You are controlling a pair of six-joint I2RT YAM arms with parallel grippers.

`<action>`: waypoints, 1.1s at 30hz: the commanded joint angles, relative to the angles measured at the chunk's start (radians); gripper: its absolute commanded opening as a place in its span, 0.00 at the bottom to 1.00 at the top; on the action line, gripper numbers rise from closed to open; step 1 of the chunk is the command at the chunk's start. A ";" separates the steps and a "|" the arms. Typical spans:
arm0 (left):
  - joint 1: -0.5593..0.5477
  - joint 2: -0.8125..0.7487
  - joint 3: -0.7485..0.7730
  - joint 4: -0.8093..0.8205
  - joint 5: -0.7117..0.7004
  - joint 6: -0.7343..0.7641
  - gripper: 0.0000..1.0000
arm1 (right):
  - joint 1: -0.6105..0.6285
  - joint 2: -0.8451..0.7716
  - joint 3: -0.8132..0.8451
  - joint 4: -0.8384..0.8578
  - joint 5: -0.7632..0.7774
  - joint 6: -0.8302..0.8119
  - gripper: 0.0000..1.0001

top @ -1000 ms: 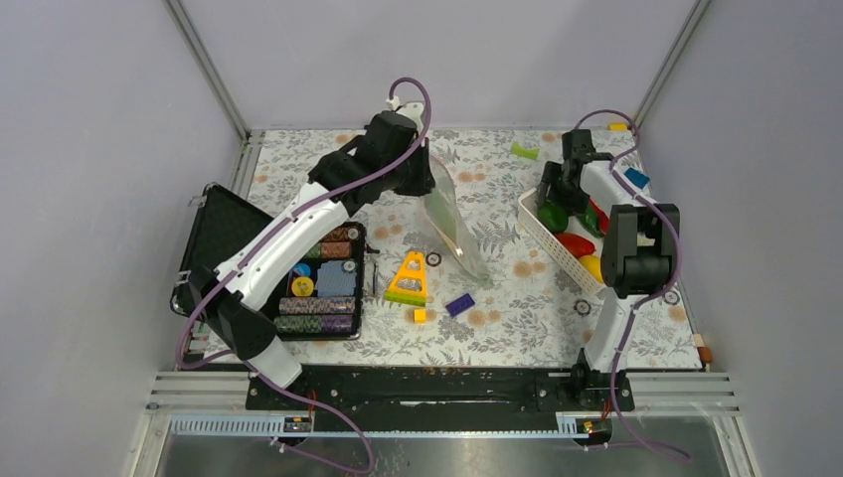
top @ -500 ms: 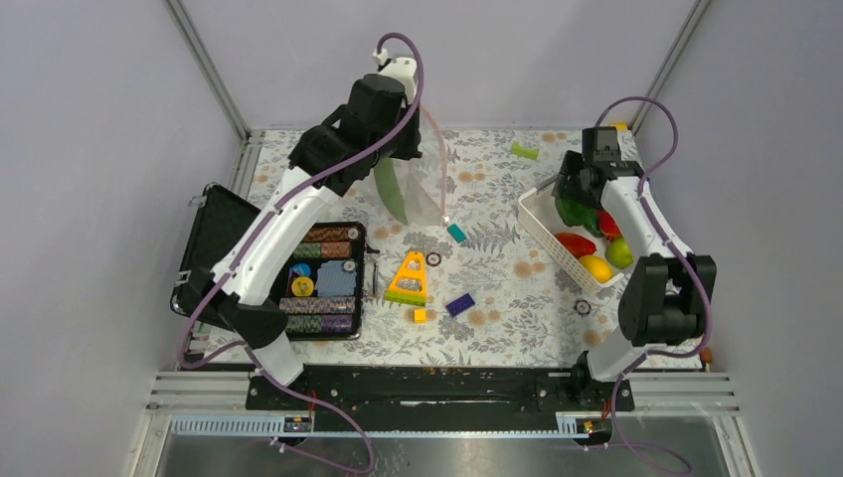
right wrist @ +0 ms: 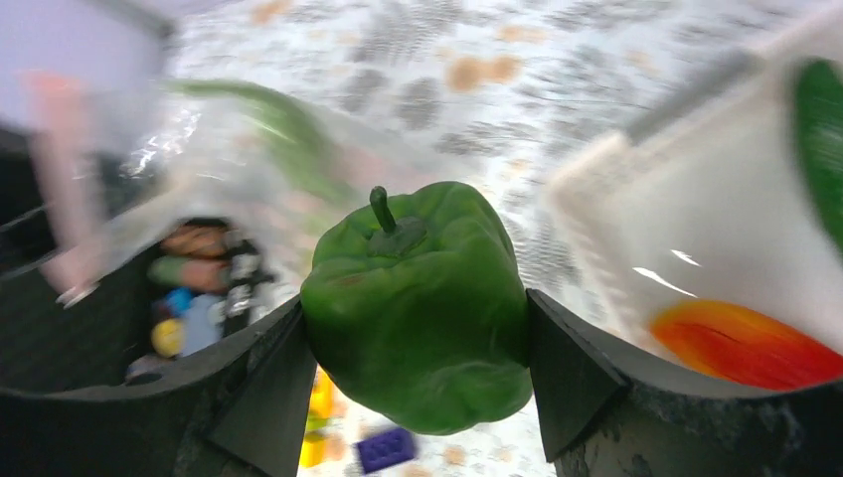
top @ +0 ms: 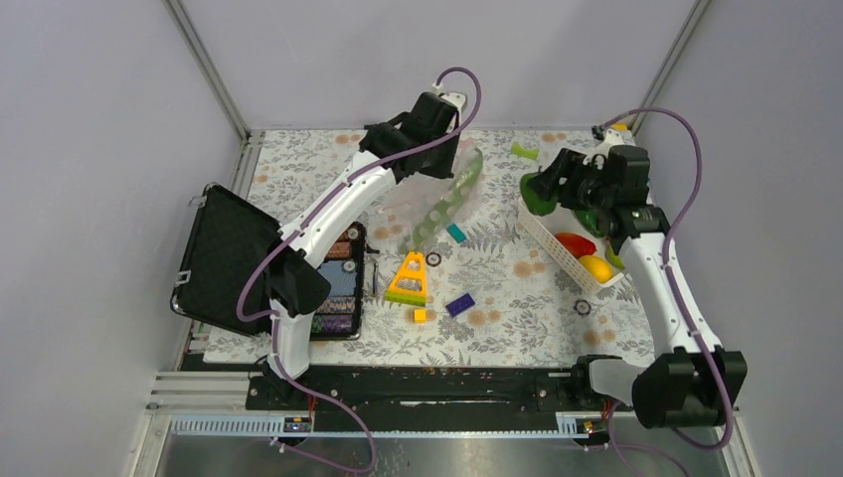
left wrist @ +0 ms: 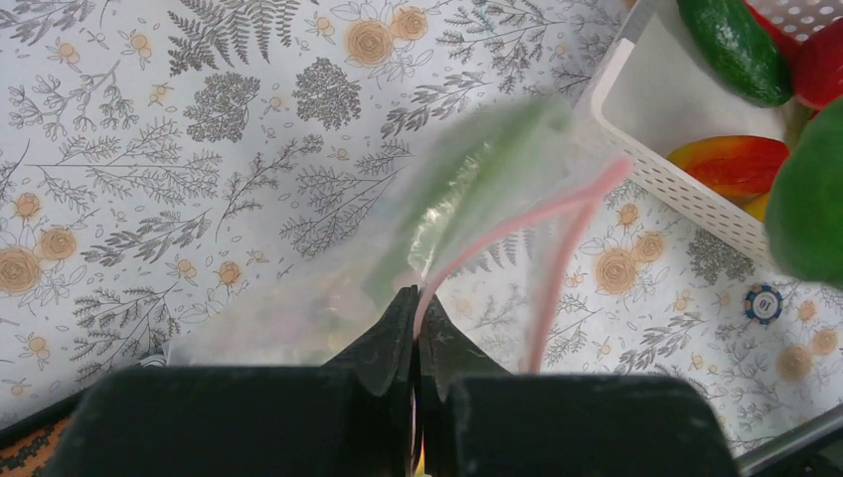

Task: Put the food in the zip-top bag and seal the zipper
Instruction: Place the fake vegetable in the zipper food storage bag.

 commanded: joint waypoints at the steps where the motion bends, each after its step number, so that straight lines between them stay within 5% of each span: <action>1: -0.004 -0.044 0.056 -0.003 0.005 0.020 0.00 | 0.060 -0.097 -0.068 0.344 -0.380 0.137 0.19; 7: -0.002 -0.062 0.059 -0.005 0.010 -0.012 0.00 | 0.210 -0.153 -0.079 0.611 -0.455 0.274 0.18; 15: 0.042 -0.167 0.102 -0.037 -0.360 0.008 0.00 | 0.211 -0.215 -0.097 0.573 -0.365 0.308 0.17; 21: 0.134 -0.174 0.146 -0.073 -0.425 -0.057 0.00 | 0.211 -0.243 -0.149 0.603 -0.348 0.339 0.18; 33: 0.153 -0.135 0.136 -0.030 -0.200 -0.214 0.00 | 0.222 -0.123 -0.181 0.953 -0.444 0.584 0.18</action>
